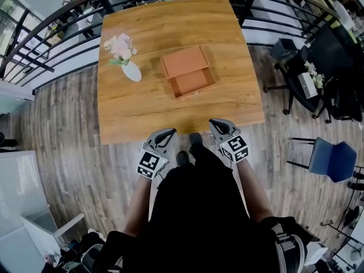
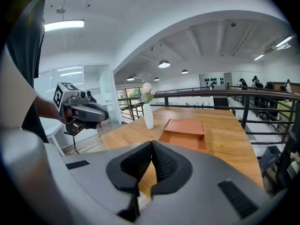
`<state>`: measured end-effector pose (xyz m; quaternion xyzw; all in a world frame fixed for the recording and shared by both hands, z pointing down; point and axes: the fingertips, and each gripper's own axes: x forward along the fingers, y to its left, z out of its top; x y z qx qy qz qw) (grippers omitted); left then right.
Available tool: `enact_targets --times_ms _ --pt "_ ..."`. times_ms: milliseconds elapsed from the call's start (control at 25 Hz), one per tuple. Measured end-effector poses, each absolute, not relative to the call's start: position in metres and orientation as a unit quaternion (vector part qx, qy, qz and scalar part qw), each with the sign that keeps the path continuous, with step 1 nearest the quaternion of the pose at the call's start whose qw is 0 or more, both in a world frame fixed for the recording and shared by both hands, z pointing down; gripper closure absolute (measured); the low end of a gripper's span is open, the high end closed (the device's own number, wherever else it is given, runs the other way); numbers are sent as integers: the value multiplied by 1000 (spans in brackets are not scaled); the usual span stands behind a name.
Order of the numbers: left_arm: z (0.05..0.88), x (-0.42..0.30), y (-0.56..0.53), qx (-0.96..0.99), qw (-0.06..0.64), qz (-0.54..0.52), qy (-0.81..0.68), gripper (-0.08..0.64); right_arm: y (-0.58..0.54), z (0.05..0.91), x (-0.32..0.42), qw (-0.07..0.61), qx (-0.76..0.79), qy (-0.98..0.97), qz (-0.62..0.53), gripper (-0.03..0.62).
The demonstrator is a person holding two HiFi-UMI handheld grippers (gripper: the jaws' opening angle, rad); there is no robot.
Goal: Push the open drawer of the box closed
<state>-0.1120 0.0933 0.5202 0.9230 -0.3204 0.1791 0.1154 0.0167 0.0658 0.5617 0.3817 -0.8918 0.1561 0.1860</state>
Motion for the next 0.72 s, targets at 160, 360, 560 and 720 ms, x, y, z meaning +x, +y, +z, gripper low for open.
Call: enact_targets --times_ms 160,360,560,720 --pt "520 -101 52 917 117 181 -336 535 27 563 21 184 364 -901 150 575" --pt "506 -73 13 915 95 188 -343 535 -12 579 38 192 343 -906 160 575" --pt "513 -69 -7 902 95 201 -369 535 -36 590 39 203 317 -914 150 575" --pt "517 -67 -16 889 102 205 -396 535 -44 603 38 217 284 -922 150 575"
